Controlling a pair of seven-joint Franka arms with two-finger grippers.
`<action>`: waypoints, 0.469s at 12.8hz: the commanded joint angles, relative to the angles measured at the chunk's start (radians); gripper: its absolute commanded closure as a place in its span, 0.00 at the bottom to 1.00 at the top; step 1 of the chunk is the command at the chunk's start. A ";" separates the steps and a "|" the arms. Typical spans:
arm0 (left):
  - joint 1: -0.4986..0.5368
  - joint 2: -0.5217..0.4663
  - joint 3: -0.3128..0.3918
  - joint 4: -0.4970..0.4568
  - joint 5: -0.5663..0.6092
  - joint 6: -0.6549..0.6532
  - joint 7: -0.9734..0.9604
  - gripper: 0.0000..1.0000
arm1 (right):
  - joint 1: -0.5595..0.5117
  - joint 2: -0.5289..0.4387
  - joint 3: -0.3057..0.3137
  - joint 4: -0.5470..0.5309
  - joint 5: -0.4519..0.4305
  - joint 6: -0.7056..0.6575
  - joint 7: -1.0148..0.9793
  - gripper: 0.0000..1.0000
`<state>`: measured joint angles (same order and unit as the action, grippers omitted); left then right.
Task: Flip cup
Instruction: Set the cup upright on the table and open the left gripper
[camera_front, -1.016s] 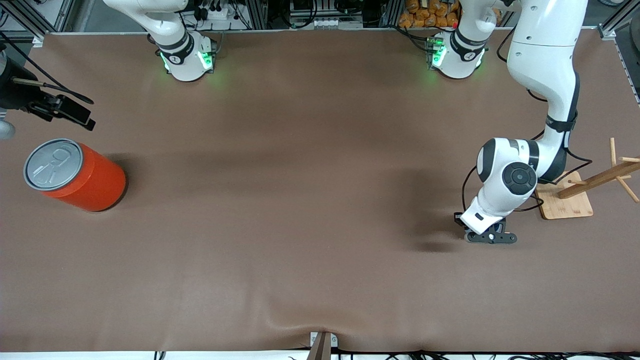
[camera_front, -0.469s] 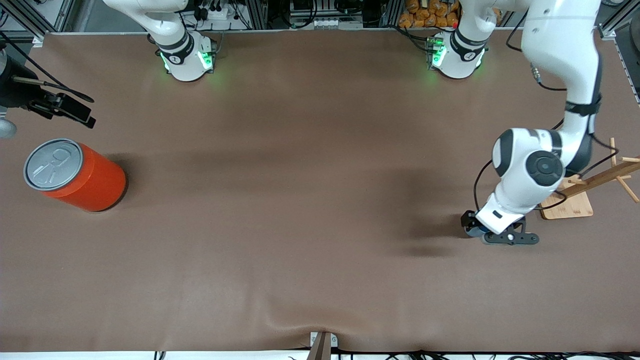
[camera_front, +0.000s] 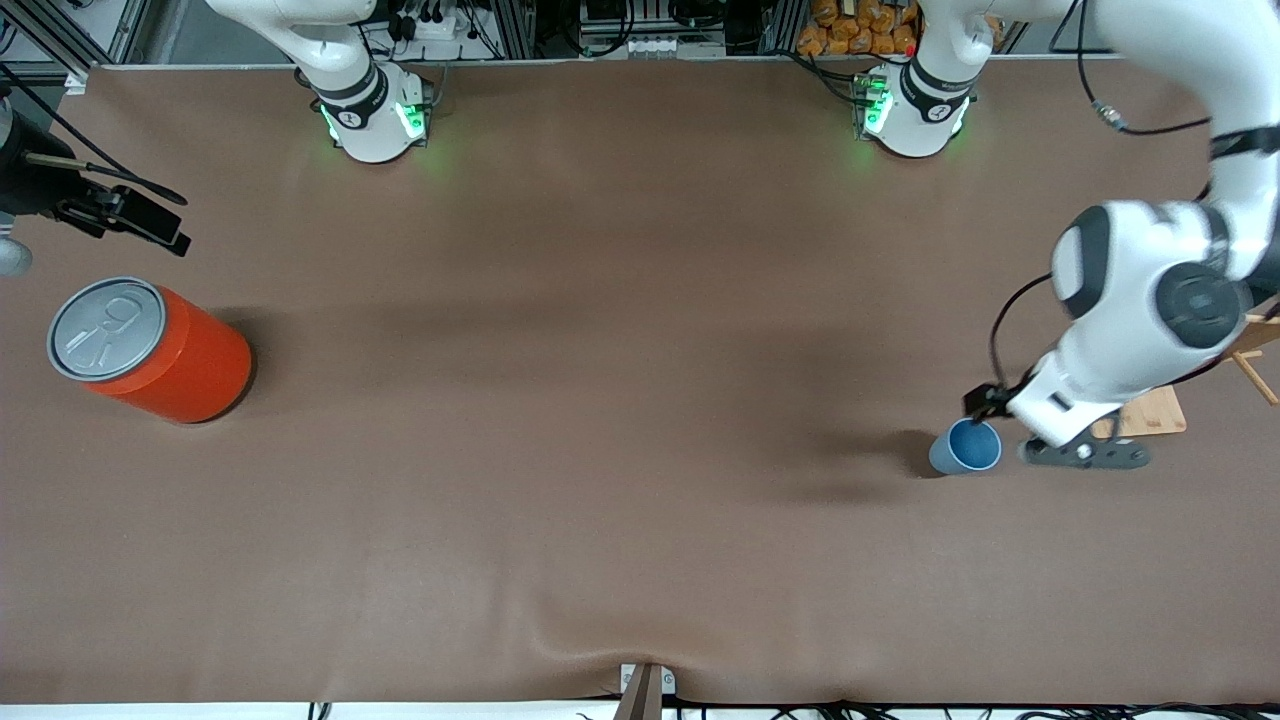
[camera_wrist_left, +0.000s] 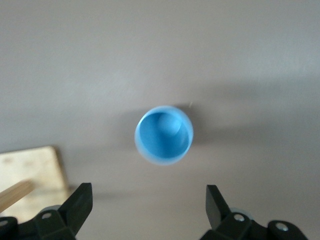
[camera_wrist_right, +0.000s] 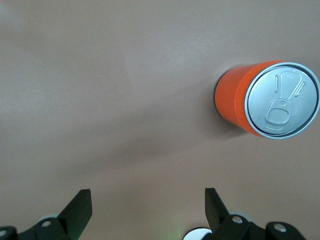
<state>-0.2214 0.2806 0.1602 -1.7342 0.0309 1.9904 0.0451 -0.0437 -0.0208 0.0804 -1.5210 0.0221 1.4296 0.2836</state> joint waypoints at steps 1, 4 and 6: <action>0.077 -0.128 -0.008 -0.019 0.009 -0.128 0.120 0.00 | -0.004 0.002 0.004 0.018 -0.005 -0.017 -0.003 0.00; 0.067 -0.169 -0.013 -0.008 0.009 -0.193 0.113 0.00 | -0.001 0.001 0.004 0.018 -0.007 -0.018 -0.007 0.00; 0.065 -0.211 -0.057 0.004 0.008 -0.215 0.050 0.00 | 0.001 0.002 0.002 0.018 -0.019 -0.018 -0.058 0.00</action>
<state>-0.1471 0.1059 0.1359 -1.7326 0.0308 1.8021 0.1479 -0.0436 -0.0208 0.0814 -1.5197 0.0206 1.4278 0.2671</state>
